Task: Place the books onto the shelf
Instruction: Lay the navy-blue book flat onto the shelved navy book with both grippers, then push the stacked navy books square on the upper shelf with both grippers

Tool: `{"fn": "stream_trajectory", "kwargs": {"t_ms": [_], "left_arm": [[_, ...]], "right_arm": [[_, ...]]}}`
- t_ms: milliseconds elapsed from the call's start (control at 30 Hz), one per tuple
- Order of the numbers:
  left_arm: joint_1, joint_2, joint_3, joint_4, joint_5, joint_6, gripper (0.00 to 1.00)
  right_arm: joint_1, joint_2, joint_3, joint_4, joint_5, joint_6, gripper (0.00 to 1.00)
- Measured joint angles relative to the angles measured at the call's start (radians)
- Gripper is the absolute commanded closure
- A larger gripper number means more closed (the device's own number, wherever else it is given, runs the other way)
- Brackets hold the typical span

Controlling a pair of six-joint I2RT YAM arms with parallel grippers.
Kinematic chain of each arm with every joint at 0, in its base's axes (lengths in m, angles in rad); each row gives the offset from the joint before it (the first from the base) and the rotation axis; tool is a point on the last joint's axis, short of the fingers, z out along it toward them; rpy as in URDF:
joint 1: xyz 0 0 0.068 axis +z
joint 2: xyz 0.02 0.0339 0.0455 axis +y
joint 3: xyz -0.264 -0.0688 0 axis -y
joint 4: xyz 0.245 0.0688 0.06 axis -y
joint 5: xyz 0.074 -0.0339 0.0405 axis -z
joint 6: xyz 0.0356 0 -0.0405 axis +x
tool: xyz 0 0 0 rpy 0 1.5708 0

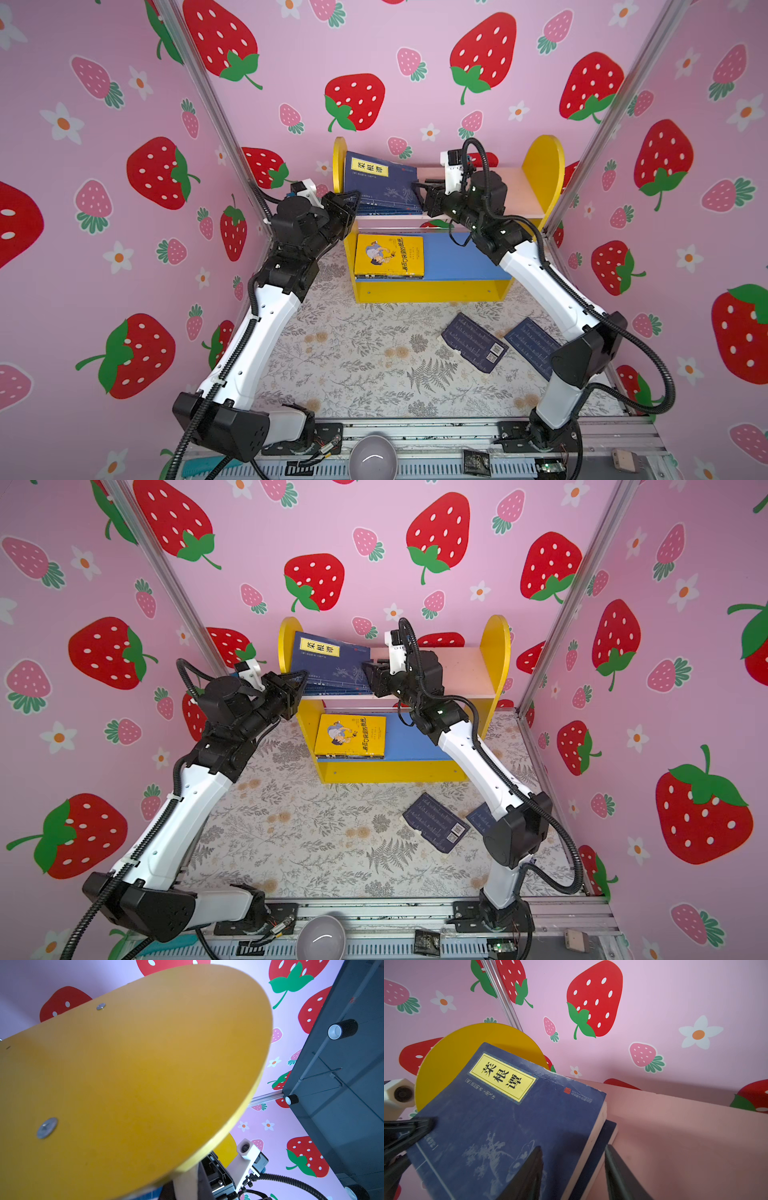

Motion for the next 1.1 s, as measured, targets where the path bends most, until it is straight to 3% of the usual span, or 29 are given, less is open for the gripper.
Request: {"fn": "stream_trajectory", "kwargs": {"t_ms": [733,1000,1033,1100], "left_arm": [[0.002,0.005,-0.01,-0.003,0.029,-0.02,1.0],[0.002,0.004,-0.012,-0.006,0.024,-0.012,1.0],[0.002,0.003,-0.014,-0.006,0.023,-0.012,0.96],[0.002,-0.003,-0.023,-0.007,0.016,-0.011,0.78]], "right_arm": [[0.027,0.025,0.081,-0.104,0.064,-0.122,0.49],[0.047,0.104,0.215,-0.179,0.091,-0.187,0.51],[0.051,0.115,0.237,-0.193,0.1,-0.2,0.51],[0.061,0.14,0.281,-0.225,0.118,-0.223,0.54]]}}
